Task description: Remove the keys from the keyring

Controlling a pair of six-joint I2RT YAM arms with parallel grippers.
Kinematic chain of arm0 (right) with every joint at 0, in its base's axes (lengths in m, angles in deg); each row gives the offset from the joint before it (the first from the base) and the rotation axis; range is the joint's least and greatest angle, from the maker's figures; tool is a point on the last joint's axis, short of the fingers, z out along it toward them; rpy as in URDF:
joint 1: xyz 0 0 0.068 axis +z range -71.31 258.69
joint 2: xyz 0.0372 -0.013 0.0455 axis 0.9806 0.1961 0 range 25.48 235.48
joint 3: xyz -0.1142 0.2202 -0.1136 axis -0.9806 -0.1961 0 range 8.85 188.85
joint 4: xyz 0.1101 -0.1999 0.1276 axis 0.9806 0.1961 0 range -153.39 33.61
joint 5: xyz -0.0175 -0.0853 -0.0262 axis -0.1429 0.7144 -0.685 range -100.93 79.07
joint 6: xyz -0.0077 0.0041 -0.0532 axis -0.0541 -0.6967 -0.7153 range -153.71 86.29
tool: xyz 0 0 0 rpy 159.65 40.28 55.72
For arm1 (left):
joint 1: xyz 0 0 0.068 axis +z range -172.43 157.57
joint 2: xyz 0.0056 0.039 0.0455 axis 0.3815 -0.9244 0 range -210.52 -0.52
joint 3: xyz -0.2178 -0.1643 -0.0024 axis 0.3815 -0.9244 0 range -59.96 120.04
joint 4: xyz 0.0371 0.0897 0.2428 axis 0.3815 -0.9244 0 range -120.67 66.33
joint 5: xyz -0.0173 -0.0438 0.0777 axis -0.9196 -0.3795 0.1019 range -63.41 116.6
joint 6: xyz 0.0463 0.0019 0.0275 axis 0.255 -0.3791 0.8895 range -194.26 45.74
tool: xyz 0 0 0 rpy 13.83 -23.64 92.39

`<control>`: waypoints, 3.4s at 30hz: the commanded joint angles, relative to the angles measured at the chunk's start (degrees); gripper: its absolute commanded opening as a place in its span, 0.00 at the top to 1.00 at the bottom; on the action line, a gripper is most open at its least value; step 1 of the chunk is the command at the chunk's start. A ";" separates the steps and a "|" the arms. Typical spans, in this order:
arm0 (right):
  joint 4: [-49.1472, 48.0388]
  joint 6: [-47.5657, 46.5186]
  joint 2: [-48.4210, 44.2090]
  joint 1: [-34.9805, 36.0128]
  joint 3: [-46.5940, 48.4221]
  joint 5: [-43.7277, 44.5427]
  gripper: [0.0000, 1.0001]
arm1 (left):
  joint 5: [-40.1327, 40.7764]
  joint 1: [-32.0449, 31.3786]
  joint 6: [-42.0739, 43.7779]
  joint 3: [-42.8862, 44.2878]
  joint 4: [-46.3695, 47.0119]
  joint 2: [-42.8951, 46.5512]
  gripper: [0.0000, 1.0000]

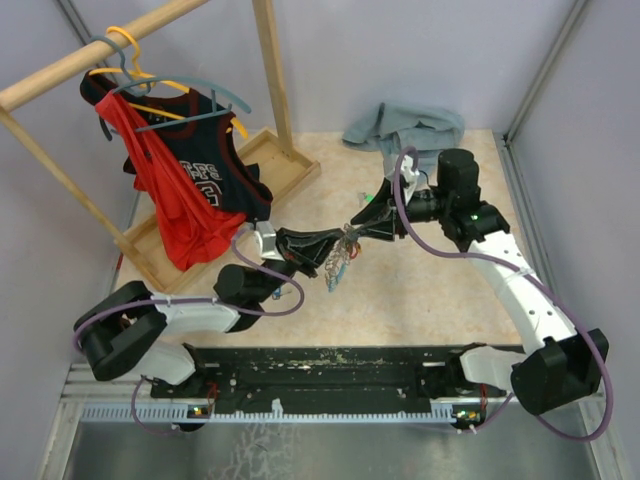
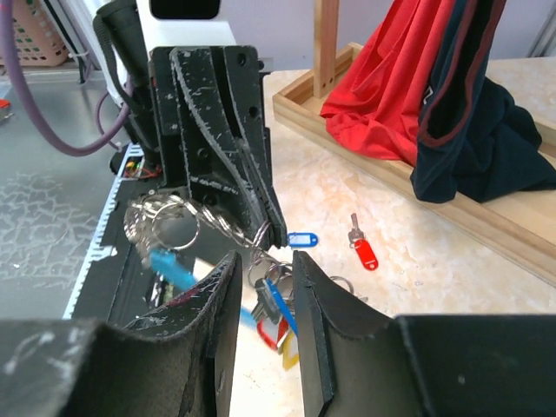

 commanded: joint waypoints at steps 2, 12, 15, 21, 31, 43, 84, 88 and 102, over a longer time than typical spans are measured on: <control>-5.30 2.73 -0.28 1.64 0.02 2.52 0.70 | 5.10 -1.75 1.88 0.20 12.44 -0.03 1.00; -5.96 3.13 0.07 3.06 -1.37 3.38 0.70 | 9.00 -3.49 4.06 0.27 12.76 -0.18 1.00; -5.92 3.16 0.20 3.36 -1.47 3.51 0.70 | 9.67 -3.81 4.52 0.27 12.95 -0.22 1.00; -6.01 3.00 0.32 4.08 -1.75 4.60 0.77 | 10.08 -4.03 4.64 0.39 13.06 -0.35 1.00; -0.66 -1.70 0.18 4.07 0.63 5.05 1.00 | 7.08 -4.04 4.88 0.08 12.96 -0.02 1.00; 17.48 -18.25 -0.27 4.06 7.90 6.07 1.00 | -5.53 1.14 10.93 -5.19 -5.75 14.48 0.69; 55.30 -51.17 9.10 18.20 31.85 40.16 1.00 | -27.53 3.70 17.17 7.60 -13.95 -0.04 0.68; 55.43 -51.05 9.12 18.54 31.82 40.08 1.00 | -25.91 3.29 17.97 8.14 -15.27 -0.24 0.69; 55.39 -50.62 9.03 18.68 31.79 39.83 1.00 | -25.29 2.83 18.91 9.25 -18.86 -0.92 0.78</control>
